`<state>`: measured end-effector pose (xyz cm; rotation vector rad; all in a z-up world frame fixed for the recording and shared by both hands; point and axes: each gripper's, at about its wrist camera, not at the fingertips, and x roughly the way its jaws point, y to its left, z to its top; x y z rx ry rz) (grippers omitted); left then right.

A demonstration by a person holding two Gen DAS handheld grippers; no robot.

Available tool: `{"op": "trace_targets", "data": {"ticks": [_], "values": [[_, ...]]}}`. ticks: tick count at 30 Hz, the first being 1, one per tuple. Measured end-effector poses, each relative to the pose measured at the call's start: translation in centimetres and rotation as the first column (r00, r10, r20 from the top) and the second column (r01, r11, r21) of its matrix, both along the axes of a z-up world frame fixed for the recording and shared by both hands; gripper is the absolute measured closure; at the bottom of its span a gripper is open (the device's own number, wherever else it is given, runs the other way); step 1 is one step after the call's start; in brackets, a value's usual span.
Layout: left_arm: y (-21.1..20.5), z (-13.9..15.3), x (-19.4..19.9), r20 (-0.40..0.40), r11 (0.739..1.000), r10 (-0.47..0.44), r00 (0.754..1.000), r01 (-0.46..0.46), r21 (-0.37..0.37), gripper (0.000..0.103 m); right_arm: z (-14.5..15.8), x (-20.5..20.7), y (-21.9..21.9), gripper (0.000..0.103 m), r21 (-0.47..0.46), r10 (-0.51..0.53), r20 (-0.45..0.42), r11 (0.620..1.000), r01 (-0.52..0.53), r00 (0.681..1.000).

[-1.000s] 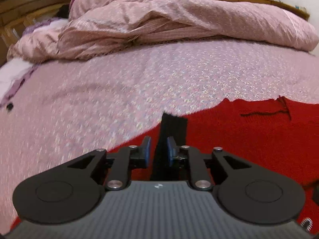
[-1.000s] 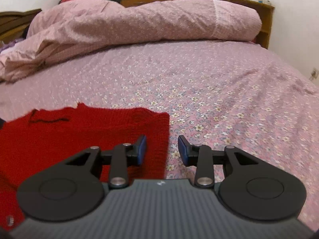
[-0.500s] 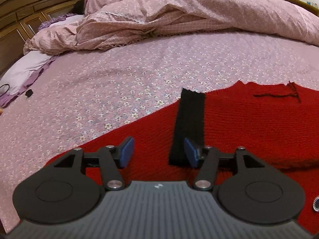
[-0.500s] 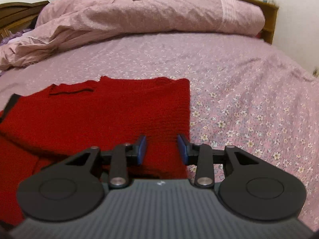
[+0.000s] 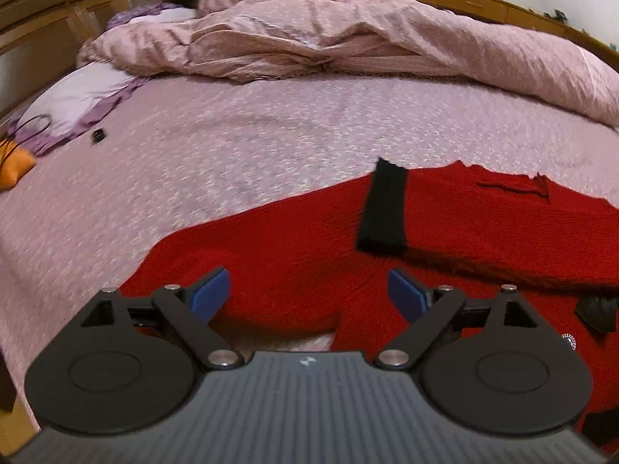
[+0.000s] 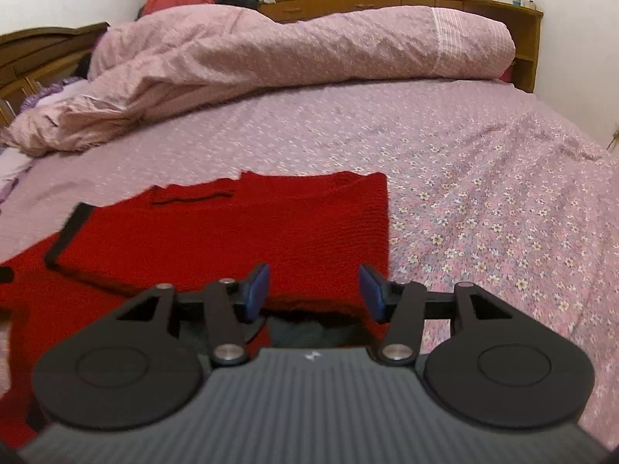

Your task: Fold small clothes

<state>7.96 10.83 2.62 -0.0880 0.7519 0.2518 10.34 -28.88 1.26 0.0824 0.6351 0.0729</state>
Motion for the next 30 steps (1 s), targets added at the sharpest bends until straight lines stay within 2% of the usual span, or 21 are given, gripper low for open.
{"op": "trace_targets", "data": {"ticks": [4,9,12,15,18,20,23,27,30], "values": [[1.6,0.6,-2.7,0.006,0.997,0.065,0.998,-0.065,-0.041,0.009,1.1,-2.0,-0.1,0.047,0.023,0.010,0.015,1.000,-0.010,1.000],[3.9,0.7,-6.1,0.009,0.982,0.158,0.987,-0.156,-0.110,0.009,2.0,-4.3,-0.3,0.046,0.037,0.014,0.038,0.999,-0.015,0.999],[5.4,0.1,-8.1,0.008,0.963,0.222,0.975,-0.218,-0.160,0.008,2.0,-5.3,-0.5,0.046,0.063,0.003,0.037,0.998,-0.006,0.999],[7.0,-0.8,-9.7,-0.013,0.932,0.298,0.954,-0.294,-0.212,0.008,1.7,-6.1,-0.6,0.046,0.079,-0.001,0.023,0.997,-0.001,1.000],[8.8,-1.9,-11.1,-0.045,0.880,0.380,0.924,-0.376,-0.291,0.008,1.2,-6.7,-0.5,0.046,0.071,0.016,0.013,0.997,-0.017,1.000],[10.2,-2.5,-12.1,-0.056,0.829,0.437,0.898,-0.427,-0.361,0.008,0.8,-6.9,-0.4,0.046,0.064,0.013,-0.003,0.998,-0.013,1.000],[11.7,-3.1,-12.9,-0.072,0.760,0.499,0.864,-0.476,-0.444,0.007,0.2,-7.1,-0.4,0.046,0.069,0.011,-0.026,0.998,-0.009,1.000],[12.6,-3.9,-13.4,-0.097,0.677,0.545,0.833,-0.505,-0.536,0.007,-0.3,-7.3,-0.2,0.046,0.065,0.019,-0.040,0.998,-0.017,0.999],[13.3,-4.8,-13.7,-0.133,0.589,0.580,0.804,-0.526,-0.613,0.007,-0.6,-7.4,0.0,0.046,0.066,0.022,-0.051,0.998,-0.019,0.998]]}}
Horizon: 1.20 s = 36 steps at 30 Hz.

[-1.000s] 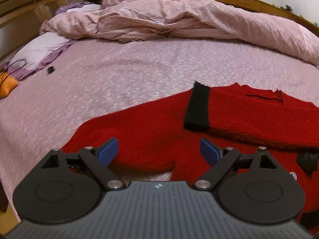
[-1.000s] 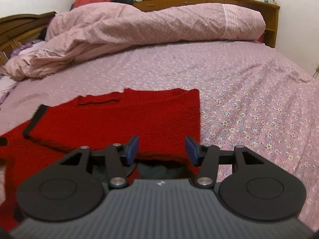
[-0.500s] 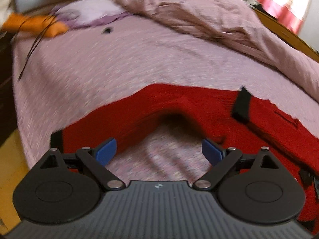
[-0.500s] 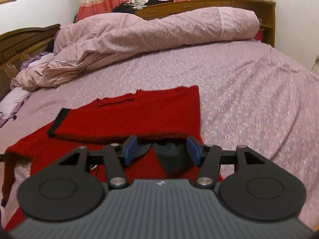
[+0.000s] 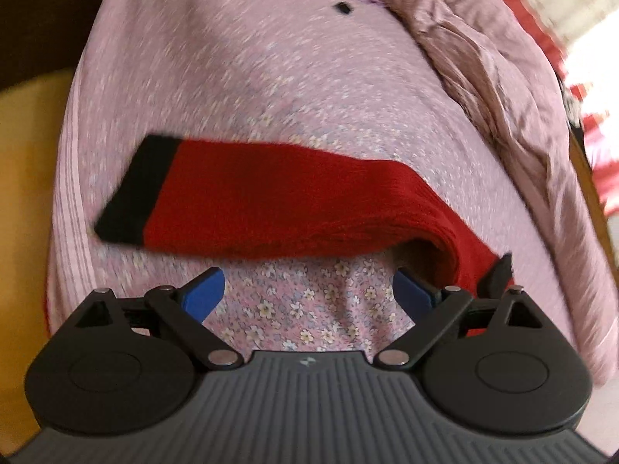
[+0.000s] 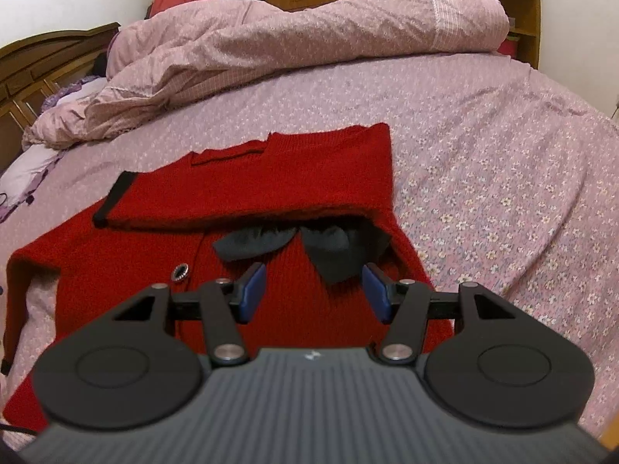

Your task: Fold small clothes

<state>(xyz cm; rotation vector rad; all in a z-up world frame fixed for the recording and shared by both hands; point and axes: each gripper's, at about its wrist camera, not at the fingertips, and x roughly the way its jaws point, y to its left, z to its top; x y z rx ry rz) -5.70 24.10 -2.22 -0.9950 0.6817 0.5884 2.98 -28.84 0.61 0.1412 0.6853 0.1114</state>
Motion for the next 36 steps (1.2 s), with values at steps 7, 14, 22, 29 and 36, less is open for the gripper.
{"op": "trace_targets", "data": {"ticks": [7,14,22,29,36], "values": [[2.0,-2.1,0.2,0.097,0.973,0.137,0.986,-0.115,-0.201,0.007,-0.6,0.1,0.5,0.046,0.001,0.013,-0.016,1.000,-0.013,1.000],[4.1,-3.2,0.7,0.142,0.935,0.250,0.958,-0.201,-0.292,0.008,-1.1,0.2,0.8,0.046,0.002,0.020,-0.030,1.000,-0.020,0.999],[5.1,-5.0,0.5,0.122,0.934,0.253,0.960,-0.209,-0.288,0.033,-1.4,0.3,0.9,0.046,0.002,0.024,-0.038,1.000,-0.024,0.999],[5.2,-2.4,1.1,0.195,0.989,0.109,0.975,-0.087,-0.116,0.080,-1.2,0.2,0.8,0.046,0.011,0.006,-0.023,1.000,-0.006,1.000],[5.7,2.9,1.6,0.318,0.997,0.027,0.948,-0.049,0.060,0.083,-0.7,-0.1,0.4,0.046,0.032,-0.023,0.004,0.999,0.023,1.000]]}}
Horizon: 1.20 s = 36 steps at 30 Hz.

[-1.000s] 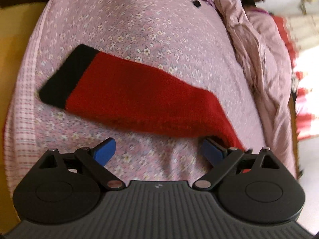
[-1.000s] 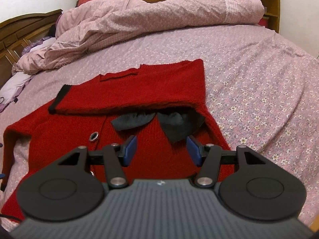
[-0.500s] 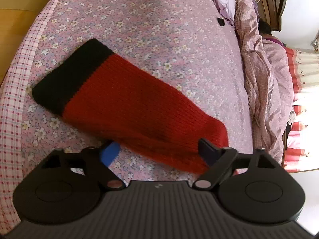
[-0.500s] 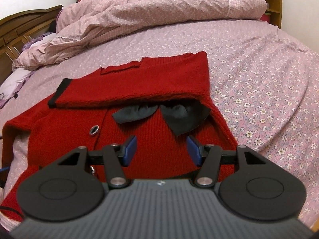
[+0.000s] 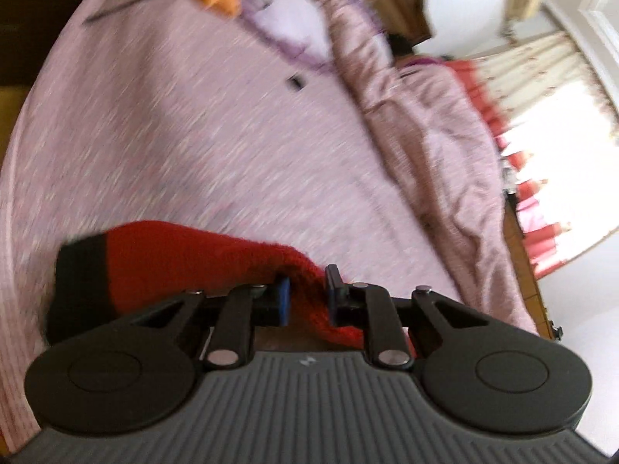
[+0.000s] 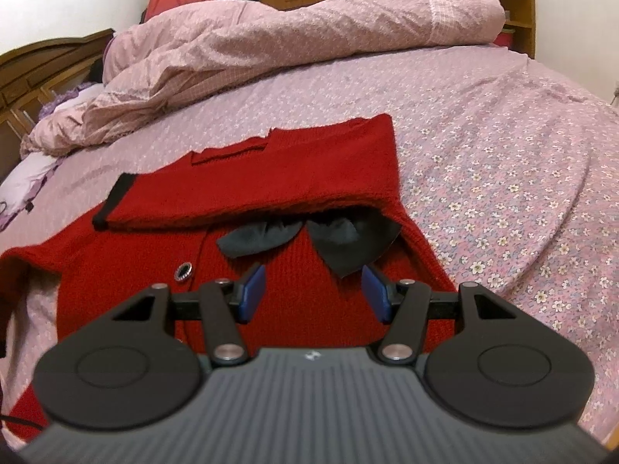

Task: Fold small clothes
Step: 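Carry the sleeve with the left gripper across the cardigan body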

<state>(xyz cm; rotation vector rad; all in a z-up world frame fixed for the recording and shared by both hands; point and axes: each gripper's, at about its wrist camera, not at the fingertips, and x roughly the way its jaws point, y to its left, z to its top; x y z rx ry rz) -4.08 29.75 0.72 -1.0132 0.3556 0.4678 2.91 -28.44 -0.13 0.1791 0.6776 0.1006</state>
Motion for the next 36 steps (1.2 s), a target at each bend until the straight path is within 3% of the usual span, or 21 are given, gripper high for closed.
{"op": "trace_targets", "data": {"ticks": [9,13,18,26,36], "values": [[-1.8,7.3,3.2,0.111,0.979,-0.149,0.983,0.131,0.155,0.086,0.4,-0.3,0.2,0.046,0.013,-0.006,0.018,1.000,0.006,1.000],[-5.1,10.2,5.6,0.154,0.949,-0.258,0.954,0.220,0.225,0.086,0.7,-0.4,0.1,0.046,0.022,-0.012,0.023,1.000,0.011,1.000],[-9.4,11.8,8.1,0.205,0.918,-0.373,0.905,0.328,0.223,0.086,0.8,-0.5,0.0,0.046,0.029,-0.014,0.025,0.999,0.013,1.000],[-16.7,10.6,12.0,0.168,0.852,-0.513,0.842,0.475,0.220,0.086,0.7,-0.7,-0.2,0.046,0.037,-0.012,0.017,0.999,0.012,1.000],[-23.5,4.1,17.3,-0.032,0.760,-0.633,0.774,0.628,0.164,0.086,-0.3,-0.5,-0.6,0.046,0.051,-0.005,-0.025,0.999,0.006,1.000]]}}
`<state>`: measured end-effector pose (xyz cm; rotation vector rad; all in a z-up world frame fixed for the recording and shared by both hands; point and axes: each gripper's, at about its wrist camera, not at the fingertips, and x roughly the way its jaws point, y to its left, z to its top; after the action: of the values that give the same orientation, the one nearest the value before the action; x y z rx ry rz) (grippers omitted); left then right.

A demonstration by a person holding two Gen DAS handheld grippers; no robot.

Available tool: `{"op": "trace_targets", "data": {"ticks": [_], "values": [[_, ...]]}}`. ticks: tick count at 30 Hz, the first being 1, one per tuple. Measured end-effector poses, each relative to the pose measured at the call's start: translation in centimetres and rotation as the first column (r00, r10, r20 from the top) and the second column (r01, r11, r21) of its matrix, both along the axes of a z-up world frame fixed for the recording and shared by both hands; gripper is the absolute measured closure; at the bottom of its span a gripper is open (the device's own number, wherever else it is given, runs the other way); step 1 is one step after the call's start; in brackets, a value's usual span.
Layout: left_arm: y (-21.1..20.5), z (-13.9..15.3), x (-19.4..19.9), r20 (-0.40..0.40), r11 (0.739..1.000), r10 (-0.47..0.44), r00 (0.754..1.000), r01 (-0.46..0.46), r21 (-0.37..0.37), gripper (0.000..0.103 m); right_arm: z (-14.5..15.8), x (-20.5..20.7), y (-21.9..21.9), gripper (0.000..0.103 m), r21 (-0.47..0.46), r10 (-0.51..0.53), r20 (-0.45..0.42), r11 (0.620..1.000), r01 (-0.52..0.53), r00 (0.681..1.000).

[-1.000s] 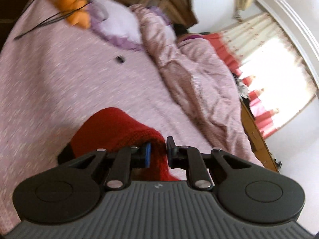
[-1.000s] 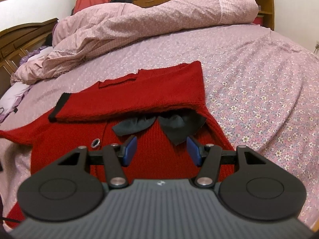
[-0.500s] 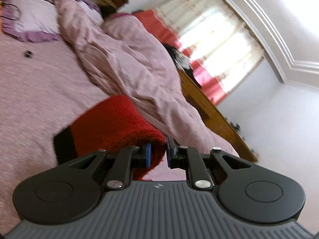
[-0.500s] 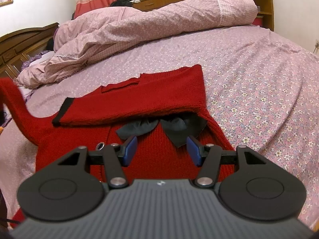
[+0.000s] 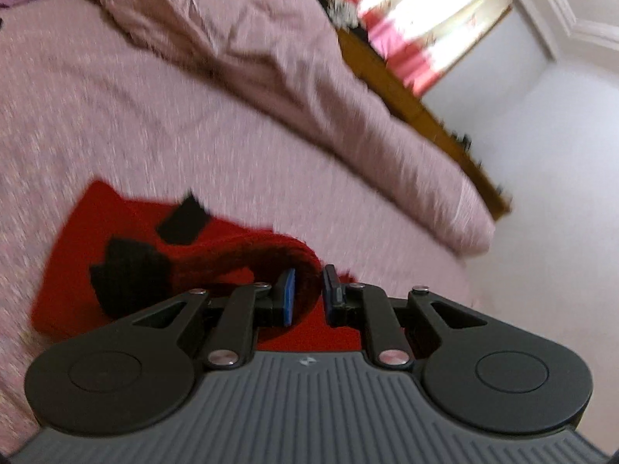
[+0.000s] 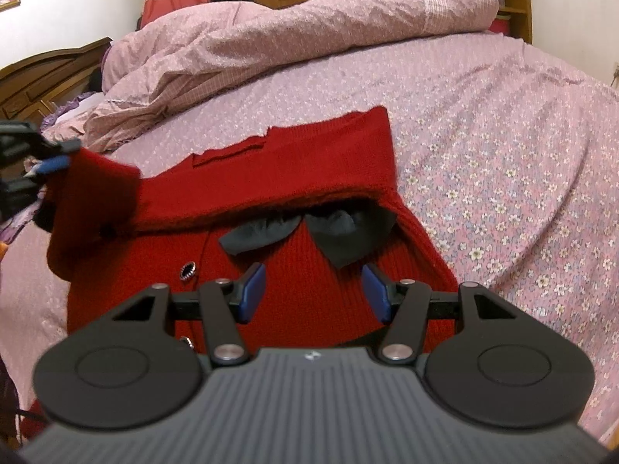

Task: Fold small clothes
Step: 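Carry the sleeve with the left gripper across the cardigan body, then lay the sleeve on the body and open the left gripper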

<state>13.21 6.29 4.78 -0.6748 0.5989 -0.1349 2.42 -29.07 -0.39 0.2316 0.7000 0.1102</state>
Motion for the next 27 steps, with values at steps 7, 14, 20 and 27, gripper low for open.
{"op": "trace_targets", "data": {"ticks": [7,14,20,27], "values": [[-3.2,-2.4,0.7,-0.066,0.991,-0.049,0.997,0.057,0.122,0.084,-0.4,0.1,-0.1,0.046,0.006,0.010,-0.036,1.000,-0.009,0.999],[-2.3,-2.8,0.2,-0.157,0.987,-0.057,0.986,0.078,0.137,0.059,-0.6,0.2,0.2,0.046,0.008,0.021,-0.053,1.000,-0.021,0.998],[-1.3,-2.8,-1.9,-0.196,0.979,-0.041,0.980,0.079,0.189,0.032,-0.4,0.2,0.7,0.046,0.000,0.038,-0.053,0.999,-0.038,0.998],[1.0,-2.2,-5.4,-0.211,0.965,-0.003,0.977,0.058,0.254,0.023,0.3,0.2,1.7,0.046,-0.019,0.069,-0.043,0.997,-0.070,0.997]]}}
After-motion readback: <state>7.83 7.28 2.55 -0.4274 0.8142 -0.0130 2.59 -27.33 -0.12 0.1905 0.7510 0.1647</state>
